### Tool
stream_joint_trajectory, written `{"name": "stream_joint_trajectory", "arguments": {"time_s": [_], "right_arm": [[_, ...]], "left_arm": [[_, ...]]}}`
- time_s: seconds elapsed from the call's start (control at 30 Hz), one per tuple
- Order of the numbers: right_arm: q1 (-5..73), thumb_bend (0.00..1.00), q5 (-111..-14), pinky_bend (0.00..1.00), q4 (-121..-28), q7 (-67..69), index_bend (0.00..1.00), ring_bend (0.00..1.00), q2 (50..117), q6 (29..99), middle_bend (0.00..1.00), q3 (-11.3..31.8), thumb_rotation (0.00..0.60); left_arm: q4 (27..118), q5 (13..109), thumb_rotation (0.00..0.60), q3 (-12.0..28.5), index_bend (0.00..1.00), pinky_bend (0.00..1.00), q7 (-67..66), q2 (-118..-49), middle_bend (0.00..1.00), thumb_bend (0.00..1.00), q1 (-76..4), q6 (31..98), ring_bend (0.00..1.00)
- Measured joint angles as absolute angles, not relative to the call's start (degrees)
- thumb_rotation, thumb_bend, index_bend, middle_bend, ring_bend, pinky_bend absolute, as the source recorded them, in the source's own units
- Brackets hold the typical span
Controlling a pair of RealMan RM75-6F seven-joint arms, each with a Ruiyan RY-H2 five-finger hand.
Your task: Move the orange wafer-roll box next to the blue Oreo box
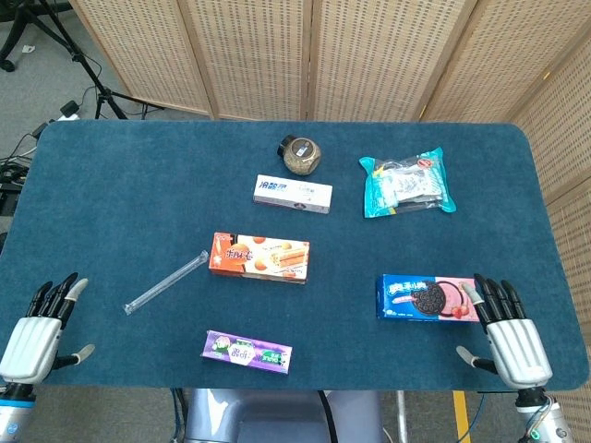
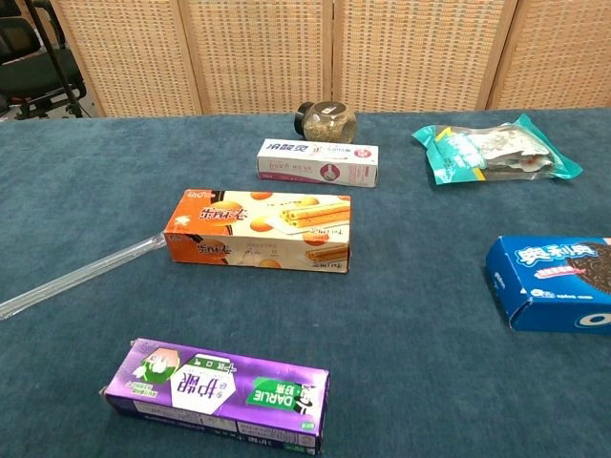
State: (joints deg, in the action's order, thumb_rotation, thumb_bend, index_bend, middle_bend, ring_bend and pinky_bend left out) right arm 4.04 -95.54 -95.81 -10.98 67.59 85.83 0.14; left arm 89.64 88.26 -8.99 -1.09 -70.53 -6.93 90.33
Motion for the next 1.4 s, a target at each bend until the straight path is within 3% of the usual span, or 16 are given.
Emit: {"name": "stream_joint_trajectory", "arguments": {"time_s": [0.37,0.73,0.87,1.1,1.4], "right_arm": [[11.9,0.13,-89.6,0.0,-113.9,-25.0,0.05,0.0,64.8,73.9,0.0,4.5,0.6],[26.7,0.13,-57.8,0.0,-122.5,-50.1,0.05,0.0,69.5,65.8,0.0,12.2,0.6],[33.6,0.13,-45.1,0.0,-122.6,-58.6,0.05,0.0,73.9,67.0,0.0,14.7,0.6],[47.4,0.13,-23.8,0.0,-121.2,-71.9,0.05,0.0,82.9,76.0,0.0,19.8,0.6],[59.3,0.13,-8.7,0.0,-115.2,-78.5,0.05,0.0,90.6,85.4,0.0,25.6,0.6]], "left_arm": [[87.4,88.3,0.6,-7.1,0.0,0.01,2.1,-70.9,0.0,0.08,-5.9,89.3,0.1],[85.1,88.3,0.6,-6.0,0.0,0.01,4.4,-71.6,0.0,0.08,-5.5,87.2,0.1],[84.6,88.2,0.6,-5.6,0.0,0.0,5.4,-71.8,0.0,0.08,-5.5,86.6,0.1],[83.6,88.2,0.6,-5.3,0.0,0.01,6.9,-72.0,0.0,0.08,-5.5,85.0,0.1],[82.9,88.6,0.6,-5.2,0.0,0.01,7.7,-72.4,0.0,0.09,-5.5,83.5,0.1]]}}
